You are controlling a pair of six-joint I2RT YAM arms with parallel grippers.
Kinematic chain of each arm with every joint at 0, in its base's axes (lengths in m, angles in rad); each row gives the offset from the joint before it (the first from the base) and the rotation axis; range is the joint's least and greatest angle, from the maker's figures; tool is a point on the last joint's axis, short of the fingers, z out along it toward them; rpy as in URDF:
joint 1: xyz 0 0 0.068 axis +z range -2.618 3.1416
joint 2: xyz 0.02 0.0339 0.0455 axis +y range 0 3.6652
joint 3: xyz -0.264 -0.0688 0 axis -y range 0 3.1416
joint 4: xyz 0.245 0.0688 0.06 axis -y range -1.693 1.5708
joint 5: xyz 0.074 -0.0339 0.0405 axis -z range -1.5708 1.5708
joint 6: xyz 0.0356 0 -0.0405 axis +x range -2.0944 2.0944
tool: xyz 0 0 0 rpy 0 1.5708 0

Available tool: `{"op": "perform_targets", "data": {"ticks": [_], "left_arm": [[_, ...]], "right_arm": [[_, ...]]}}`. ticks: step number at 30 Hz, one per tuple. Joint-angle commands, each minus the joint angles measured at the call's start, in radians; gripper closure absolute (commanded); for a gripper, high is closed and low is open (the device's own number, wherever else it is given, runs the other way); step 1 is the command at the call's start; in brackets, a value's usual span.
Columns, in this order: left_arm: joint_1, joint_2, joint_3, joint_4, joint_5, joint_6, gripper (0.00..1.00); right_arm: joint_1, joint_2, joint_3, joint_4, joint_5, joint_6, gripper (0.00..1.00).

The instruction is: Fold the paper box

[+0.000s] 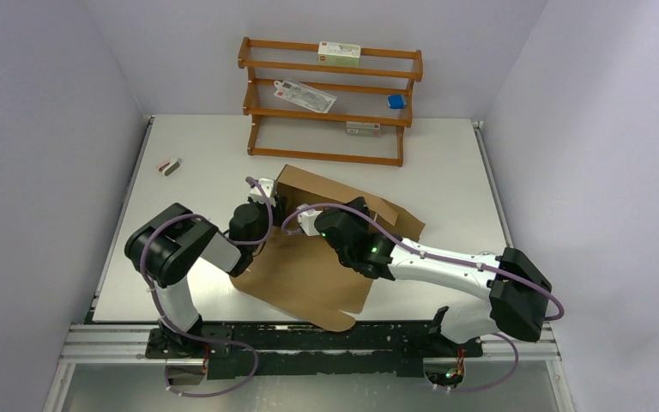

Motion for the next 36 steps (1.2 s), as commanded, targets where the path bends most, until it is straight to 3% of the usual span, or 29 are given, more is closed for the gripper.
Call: {"op": "perform_targets", "data": {"ticks": [1,12,19,27,36], "left_arm": [[0.004,0.033,0.043,0.100,-0.051,-0.020,0.67],[-0.010,0.107,0.075,0.182,-0.089,-0.065,0.64],[-0.016,0.120,0.078,0.208,-0.160,-0.102,0.72],[-0.077,0.124,0.089,0.156,-0.426,-0.141,0.87],[-0.096,0.117,0.106,0.113,-0.464,-0.161,0.84]], "right_arm": [[0.017,0.006,0.012,-0.098,-0.052,0.041,1.00],[0.030,0.027,0.024,-0.149,-0.081,0.092,1.00],[0.033,0.025,0.024,-0.159,-0.088,0.106,1.00],[0.038,0.030,0.030,-0.187,-0.094,0.134,1.00],[0.040,0.036,0.041,-0.199,-0.103,0.151,1.00]]}}
